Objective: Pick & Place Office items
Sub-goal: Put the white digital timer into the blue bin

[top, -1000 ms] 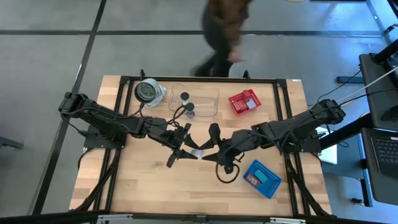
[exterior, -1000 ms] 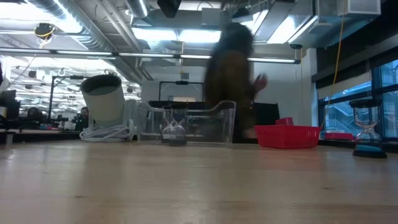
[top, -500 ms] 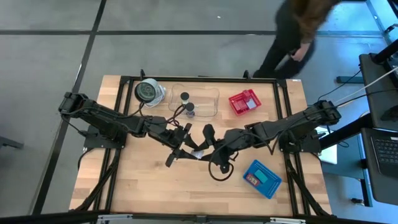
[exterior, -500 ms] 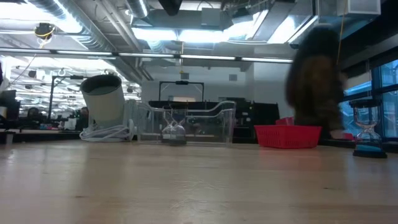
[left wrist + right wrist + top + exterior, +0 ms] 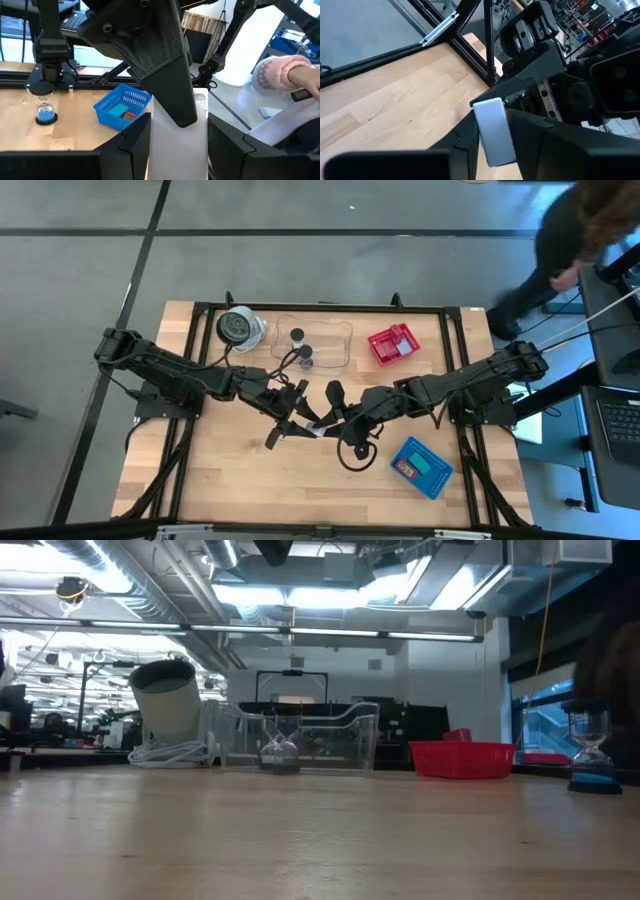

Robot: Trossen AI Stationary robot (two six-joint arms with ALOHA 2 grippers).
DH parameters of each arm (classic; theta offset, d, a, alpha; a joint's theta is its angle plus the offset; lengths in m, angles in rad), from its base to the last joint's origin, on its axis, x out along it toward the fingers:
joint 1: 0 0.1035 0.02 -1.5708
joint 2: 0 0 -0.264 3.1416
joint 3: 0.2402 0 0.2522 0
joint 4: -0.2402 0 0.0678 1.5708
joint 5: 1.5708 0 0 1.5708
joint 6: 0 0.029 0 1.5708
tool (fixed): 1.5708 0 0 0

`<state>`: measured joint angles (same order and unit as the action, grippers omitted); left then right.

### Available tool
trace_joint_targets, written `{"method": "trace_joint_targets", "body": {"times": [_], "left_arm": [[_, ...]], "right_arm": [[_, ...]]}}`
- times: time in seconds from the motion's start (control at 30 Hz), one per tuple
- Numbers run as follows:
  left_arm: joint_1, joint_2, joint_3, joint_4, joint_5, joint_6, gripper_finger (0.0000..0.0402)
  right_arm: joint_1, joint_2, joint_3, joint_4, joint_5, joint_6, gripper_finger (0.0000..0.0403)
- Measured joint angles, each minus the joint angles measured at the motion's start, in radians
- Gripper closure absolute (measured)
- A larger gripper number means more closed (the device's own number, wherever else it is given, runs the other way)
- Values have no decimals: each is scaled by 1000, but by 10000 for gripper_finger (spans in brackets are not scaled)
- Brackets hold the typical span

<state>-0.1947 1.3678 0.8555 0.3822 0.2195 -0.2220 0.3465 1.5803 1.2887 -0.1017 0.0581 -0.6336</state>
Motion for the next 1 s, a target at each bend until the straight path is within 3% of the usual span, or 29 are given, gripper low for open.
{"method": "trace_joint_targets", "body": {"times": [0.2, 0.33, 0.6, 0.9, 1.0], "left_arm": [[0, 0, 0, 3, 8, -9, 243], [0, 0, 0, 13, -16, -4, 199], [17, -2, 0, 11, -18, -98, 125], [82, -86, 0, -11, -19, -79, 113], [110, -128, 0, -58, -22, -79, 112]], "right_arm": [[2, 0, 0, 1, 1, -2, 320], [2, 0, 0, -9, 5, 43, 314], [2, 0, 0, -12, 5, 62, 337], [3, -3, 0, -181, 9, 265, 324], [2, -19, 6, -317, 92, 376, 338]]}}
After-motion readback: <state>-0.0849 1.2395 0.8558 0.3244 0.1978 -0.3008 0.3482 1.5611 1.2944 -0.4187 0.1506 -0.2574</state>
